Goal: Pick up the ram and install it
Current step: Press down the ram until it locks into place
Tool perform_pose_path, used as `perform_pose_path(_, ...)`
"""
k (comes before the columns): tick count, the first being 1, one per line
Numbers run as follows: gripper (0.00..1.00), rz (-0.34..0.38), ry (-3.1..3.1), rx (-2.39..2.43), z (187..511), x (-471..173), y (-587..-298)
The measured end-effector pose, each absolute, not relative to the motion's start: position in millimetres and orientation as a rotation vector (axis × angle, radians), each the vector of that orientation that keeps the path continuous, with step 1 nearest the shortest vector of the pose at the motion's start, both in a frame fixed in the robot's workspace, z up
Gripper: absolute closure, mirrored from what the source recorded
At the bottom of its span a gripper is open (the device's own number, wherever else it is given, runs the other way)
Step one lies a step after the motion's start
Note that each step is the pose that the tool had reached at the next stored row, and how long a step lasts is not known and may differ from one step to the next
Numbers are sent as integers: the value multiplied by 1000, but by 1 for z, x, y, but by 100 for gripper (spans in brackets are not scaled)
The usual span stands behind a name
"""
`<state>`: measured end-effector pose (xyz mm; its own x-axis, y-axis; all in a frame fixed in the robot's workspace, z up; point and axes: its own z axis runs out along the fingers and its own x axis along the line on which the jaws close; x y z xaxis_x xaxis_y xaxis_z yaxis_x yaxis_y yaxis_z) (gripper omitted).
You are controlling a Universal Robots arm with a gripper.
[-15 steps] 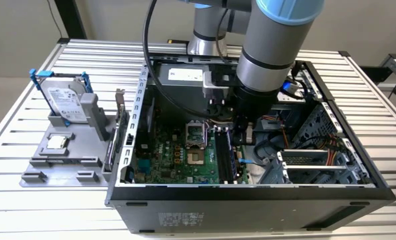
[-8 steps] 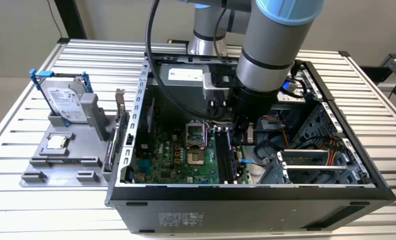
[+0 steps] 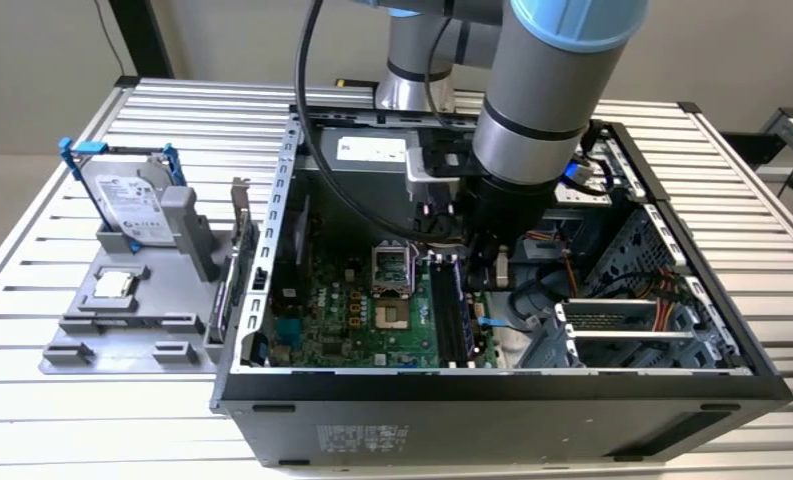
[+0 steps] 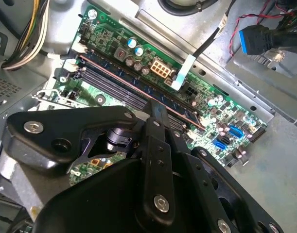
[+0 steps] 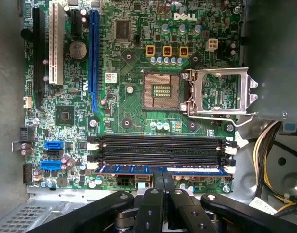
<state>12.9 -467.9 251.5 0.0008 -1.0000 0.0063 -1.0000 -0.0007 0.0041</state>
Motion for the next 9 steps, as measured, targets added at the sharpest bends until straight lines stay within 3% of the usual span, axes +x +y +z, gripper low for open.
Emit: perform_pose_path(9, 100, 2, -2215, 2217, 251, 13, -468)
